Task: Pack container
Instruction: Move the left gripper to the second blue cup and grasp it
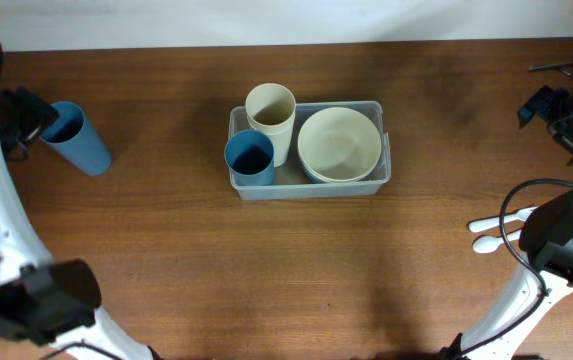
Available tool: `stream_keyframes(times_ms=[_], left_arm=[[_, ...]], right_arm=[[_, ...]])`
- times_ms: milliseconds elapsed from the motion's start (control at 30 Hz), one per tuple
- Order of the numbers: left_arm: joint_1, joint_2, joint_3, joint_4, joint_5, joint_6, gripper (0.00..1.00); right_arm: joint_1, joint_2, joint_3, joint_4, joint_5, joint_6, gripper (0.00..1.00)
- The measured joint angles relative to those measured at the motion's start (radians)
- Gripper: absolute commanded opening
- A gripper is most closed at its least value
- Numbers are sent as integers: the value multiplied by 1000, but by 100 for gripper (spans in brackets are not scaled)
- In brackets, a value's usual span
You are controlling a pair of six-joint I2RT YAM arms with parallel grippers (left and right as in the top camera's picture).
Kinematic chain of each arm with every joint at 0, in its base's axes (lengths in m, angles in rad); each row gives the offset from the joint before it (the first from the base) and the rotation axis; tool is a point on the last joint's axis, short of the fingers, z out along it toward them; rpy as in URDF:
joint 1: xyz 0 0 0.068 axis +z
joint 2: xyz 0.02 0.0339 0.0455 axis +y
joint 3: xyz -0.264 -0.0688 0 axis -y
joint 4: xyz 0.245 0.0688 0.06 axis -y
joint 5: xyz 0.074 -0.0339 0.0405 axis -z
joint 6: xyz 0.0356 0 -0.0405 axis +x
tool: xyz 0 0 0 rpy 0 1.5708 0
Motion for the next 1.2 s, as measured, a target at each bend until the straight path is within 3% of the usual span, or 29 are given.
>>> stream_keyframes(times_ms=[400, 1200], left_arm=[[76, 156, 0, 68, 157, -18, 100], [80, 324, 0, 42, 174, -18, 100]], right_arm=[[0, 0, 0, 0, 0, 0, 99], [0, 0, 0, 0, 0, 1, 99]])
